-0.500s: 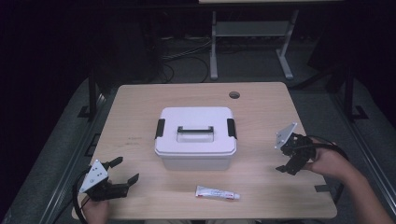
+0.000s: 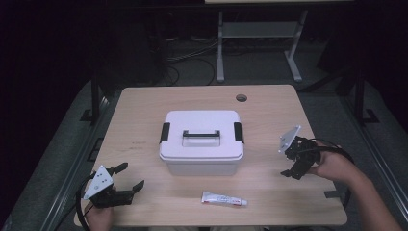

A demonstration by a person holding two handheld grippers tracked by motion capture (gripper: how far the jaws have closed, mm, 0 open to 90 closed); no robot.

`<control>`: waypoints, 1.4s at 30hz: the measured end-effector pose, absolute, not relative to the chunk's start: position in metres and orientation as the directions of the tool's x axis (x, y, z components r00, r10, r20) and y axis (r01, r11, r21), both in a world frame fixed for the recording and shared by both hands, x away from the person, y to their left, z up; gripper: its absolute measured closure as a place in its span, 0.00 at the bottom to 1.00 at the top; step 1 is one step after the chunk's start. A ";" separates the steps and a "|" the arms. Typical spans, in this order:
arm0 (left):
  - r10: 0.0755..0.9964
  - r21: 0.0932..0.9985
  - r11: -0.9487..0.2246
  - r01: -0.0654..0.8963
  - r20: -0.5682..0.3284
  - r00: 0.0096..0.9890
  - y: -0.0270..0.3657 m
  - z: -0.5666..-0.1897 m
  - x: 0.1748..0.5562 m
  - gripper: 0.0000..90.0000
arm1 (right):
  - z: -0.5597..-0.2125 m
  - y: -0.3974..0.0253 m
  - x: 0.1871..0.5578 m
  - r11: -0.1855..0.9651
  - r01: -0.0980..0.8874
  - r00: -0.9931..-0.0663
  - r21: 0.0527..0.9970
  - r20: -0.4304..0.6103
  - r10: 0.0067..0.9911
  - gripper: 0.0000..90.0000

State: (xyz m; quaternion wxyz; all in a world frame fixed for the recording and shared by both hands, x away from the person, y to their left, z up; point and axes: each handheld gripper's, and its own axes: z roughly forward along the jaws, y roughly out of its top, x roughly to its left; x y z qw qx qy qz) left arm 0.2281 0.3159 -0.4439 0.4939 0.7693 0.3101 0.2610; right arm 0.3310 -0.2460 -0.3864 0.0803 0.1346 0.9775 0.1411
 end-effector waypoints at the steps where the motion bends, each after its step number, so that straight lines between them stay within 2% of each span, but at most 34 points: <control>1: 0.735 0.923 -0.315 0.220 0.091 0.672 0.316 -0.444 0.228 0.15 | -0.382 -0.244 0.331 0.927 0.235 -0.952 0.293 -0.124 0.280 0.19; 15: 0.736 0.925 -0.316 0.213 0.097 0.670 0.318 -0.443 0.227 0.15 | -0.350 -0.225 0.332 0.939 0.182 -0.958 0.291 -0.164 0.236 0.19; 42: 0.739 0.927 -0.309 0.211 0.095 0.667 0.320 -0.442 0.227 0.15 | -0.309 -0.190 0.338 0.952 0.126 -0.967 0.278 -0.178 0.180 0.19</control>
